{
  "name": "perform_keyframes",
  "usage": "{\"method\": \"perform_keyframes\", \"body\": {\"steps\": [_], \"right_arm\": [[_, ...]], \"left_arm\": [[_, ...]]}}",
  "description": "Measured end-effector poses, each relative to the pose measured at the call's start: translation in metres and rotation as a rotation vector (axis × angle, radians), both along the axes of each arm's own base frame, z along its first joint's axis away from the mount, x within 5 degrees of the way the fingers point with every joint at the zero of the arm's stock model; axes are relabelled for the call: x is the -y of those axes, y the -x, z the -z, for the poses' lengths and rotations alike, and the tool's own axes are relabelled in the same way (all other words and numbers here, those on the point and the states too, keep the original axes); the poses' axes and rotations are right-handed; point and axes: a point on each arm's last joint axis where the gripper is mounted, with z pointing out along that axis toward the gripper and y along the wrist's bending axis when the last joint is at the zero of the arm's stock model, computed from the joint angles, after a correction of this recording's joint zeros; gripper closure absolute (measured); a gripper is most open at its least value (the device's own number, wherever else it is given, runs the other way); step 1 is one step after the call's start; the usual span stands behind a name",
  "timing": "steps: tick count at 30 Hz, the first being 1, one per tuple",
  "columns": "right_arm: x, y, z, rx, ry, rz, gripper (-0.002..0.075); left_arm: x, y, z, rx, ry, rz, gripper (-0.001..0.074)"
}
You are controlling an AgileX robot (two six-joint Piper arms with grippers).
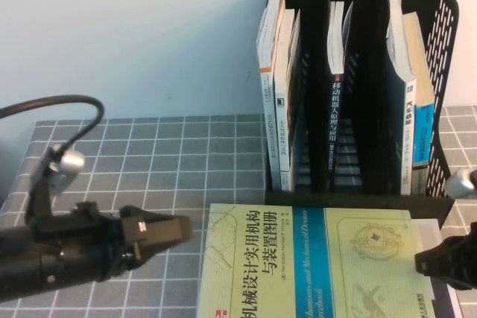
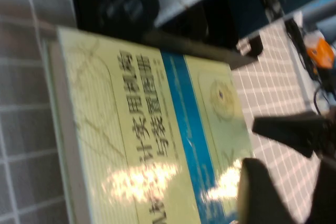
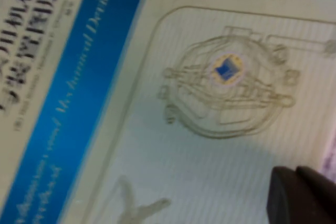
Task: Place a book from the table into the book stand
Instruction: Push book with right arm
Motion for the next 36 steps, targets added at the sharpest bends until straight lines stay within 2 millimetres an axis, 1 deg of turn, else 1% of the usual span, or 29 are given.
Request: {"method": "perform_keyframes", "body": {"steps": [4,5,7,13,16,21,27,30,33,36], "right_arm": [[0.005,-0.004,0.001,0.047,0.072,0.007,0.0729],[0.006,-0.005,0.001,0.056,0.085,0.011,0.0729],[0.008,-0.006,0.001,0.069,0.101,0.018,0.0729],[0.009,-0.006,0.001,0.067,0.106,0.02,0.0729],[0.008,-0.008,0.008,0.036,0.109,0.01,0.0729],[0.005,-0.008,0.026,-0.061,0.096,-0.019,0.0729],[0.004,-0.011,0.027,-0.079,0.08,-0.035,0.0729],[0.004,-0.011,0.027,-0.08,0.078,-0.037,0.0729],[0.004,-0.011,0.026,-0.081,0.071,-0.034,0.0729],[0.003,-0.012,0.026,-0.073,0.057,-0.038,0.0729]], "left_arm": [[0.004,-0.006,0.016,-0.087,0.022,0.046,0.033],[0.004,-0.008,0.02,-0.107,0.023,0.048,0.0291],[0.005,-0.014,0.03,-0.154,0.022,0.05,0.0247],[0.006,-0.025,0.056,-0.272,0.019,0.048,0.0218],[0.006,-0.028,0.064,-0.297,0.02,0.047,0.0216],[0.006,-0.03,0.069,-0.311,0.024,0.042,0.0216],[0.006,-0.031,0.071,-0.307,0.018,0.048,0.0216],[0.005,-0.036,0.079,-0.316,-0.002,0.052,0.0213],[0.0,-0.043,0.089,-0.352,0.005,0.068,0.019],[-0.007,-0.054,0.093,-0.386,0.088,0.093,0.015]]}}
